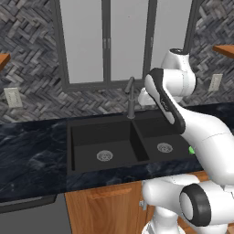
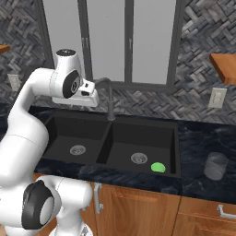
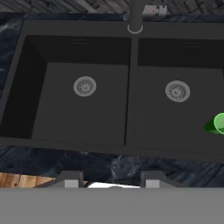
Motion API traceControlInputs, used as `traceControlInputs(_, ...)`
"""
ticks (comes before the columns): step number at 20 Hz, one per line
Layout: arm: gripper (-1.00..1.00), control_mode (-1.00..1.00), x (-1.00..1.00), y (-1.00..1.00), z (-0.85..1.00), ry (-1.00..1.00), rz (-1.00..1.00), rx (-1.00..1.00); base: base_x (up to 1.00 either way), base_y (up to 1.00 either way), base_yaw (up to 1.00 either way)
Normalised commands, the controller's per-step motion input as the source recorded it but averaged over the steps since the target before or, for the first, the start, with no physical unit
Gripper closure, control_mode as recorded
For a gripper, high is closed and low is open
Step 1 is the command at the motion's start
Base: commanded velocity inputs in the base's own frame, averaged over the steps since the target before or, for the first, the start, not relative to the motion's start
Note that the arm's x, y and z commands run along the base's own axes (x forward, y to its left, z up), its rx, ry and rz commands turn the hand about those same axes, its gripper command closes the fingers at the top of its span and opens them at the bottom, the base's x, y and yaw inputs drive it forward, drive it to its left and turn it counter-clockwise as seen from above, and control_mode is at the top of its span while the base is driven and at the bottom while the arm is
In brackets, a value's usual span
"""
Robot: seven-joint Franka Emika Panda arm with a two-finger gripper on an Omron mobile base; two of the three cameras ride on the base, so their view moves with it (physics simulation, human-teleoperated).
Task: Move any existing items from the left basin to the right basin for drying. Then move the glass cup from the counter to the left basin of the sink for washing.
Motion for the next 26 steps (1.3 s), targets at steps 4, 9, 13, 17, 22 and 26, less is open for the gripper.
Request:
traceControlInputs(4,-1.00,-1.00,-0.01,-0.02,0.00,0.00,0.00,0.00,0.00,0.00,0.00)
traceControlInputs(9,-1.00,-1.00,-0.09,-0.17,0.00,-0.02,0.03,-0.04,0.00,0.00,0.00)
traceControlInputs(13,-1.00,-1.00,0.00,-0.63,-0.01,-0.01,0.06,-0.14,0.00,0.00,0.00)
traceControlInputs(17,-1.00,-1.00,-0.06,-0.65,-0.06,0.00,0.05,-0.29,0.00,0.00,0.00)
traceControlInputs(22,-1.00,-1.00,-0.17,-0.81,-0.13,0.00,0.02,-0.29,0.00,0.00,0.00)
traceControlInputs(26,-1.00,-1.00,-0.23,-0.66,-0.18,0.00,0.00,-0.23,0.00,0.00,0.00)
